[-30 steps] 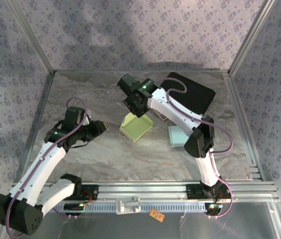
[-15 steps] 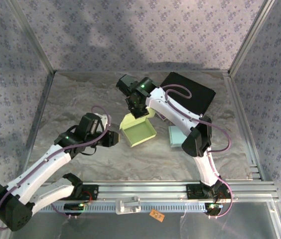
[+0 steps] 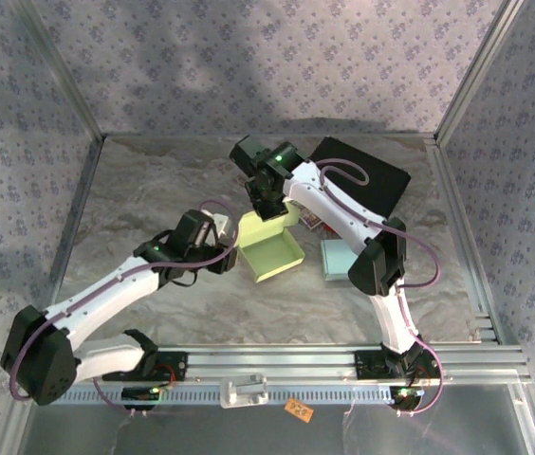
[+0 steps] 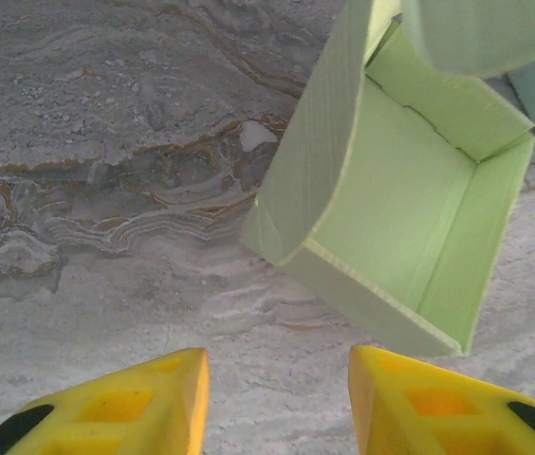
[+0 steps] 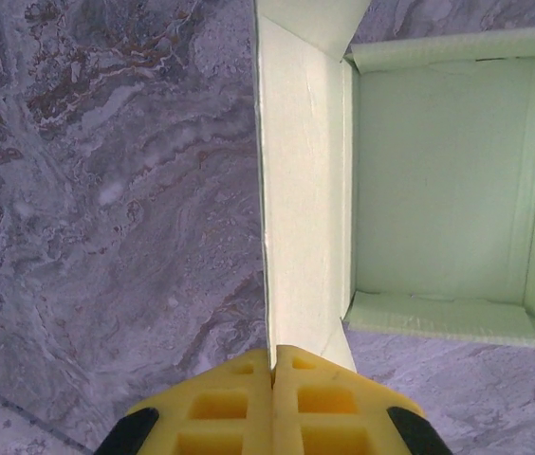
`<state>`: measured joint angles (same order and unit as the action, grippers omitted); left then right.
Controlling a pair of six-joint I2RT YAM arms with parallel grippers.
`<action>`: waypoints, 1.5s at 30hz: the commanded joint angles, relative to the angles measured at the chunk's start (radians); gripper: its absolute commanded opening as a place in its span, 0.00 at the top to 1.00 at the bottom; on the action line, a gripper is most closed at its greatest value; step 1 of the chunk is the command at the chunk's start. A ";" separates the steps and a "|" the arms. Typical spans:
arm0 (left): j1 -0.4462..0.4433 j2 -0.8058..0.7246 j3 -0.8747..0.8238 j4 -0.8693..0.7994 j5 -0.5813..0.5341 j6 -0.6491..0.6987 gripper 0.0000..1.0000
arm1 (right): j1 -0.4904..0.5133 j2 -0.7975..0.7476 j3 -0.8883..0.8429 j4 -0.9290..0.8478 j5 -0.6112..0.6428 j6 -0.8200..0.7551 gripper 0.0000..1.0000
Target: Fold the paper box
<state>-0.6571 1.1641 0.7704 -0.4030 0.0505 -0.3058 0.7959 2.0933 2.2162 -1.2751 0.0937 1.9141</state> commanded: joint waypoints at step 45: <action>0.226 -0.082 0.093 -0.136 0.318 0.499 1.00 | -0.253 -0.706 -0.863 0.767 -0.230 -1.554 0.27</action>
<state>-0.4774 1.0824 0.8814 -0.4858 0.2180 0.0601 0.6304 1.4494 1.5124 -0.7185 0.0807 0.7284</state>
